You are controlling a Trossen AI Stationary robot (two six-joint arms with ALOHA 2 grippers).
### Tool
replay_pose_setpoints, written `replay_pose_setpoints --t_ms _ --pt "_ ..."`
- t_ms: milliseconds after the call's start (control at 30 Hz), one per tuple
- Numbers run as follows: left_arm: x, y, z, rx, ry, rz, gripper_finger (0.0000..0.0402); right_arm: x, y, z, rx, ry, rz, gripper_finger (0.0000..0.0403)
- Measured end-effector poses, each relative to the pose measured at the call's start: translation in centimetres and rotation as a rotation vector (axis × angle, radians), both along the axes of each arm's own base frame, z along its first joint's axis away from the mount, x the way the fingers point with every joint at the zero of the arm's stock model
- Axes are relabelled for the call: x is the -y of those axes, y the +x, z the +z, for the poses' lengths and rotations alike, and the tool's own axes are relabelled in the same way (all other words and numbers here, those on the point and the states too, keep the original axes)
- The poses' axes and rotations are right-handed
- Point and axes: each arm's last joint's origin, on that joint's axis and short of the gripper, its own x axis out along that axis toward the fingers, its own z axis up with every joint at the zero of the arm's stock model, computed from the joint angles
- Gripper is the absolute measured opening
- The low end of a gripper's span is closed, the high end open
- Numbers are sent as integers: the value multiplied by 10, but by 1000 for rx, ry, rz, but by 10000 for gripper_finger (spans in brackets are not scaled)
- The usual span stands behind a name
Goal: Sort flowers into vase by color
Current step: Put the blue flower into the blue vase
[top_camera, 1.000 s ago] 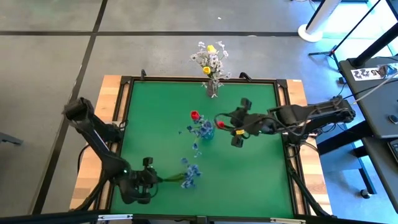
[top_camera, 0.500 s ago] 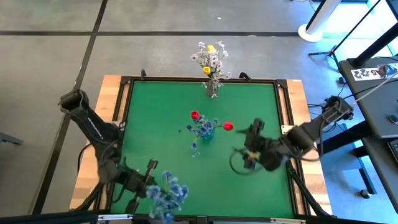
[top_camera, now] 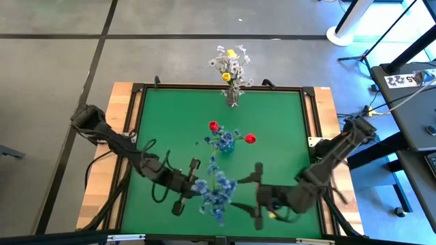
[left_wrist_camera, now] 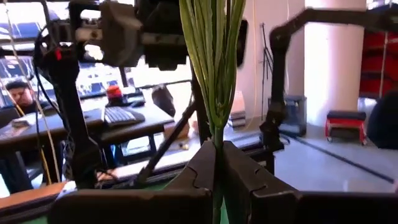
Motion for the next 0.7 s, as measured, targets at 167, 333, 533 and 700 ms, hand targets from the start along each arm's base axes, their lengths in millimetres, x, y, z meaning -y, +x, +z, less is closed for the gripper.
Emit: replay_pose_setpoints --t_ms 167,333,533,700 --pt "-4 10 -7 33 -20 23 9 11 35 -19 2 16 47 249" --pt "-9 15 -9 20 -41 47 9 23 51 -18 50 57 82 221" --pt "-11 13 -8 -3 -38 117 22 28 53 -17 64 65 58 113" --pt "-9 -1 -1 -82 -10 99 69 29 43 -7 52 75 99 18"
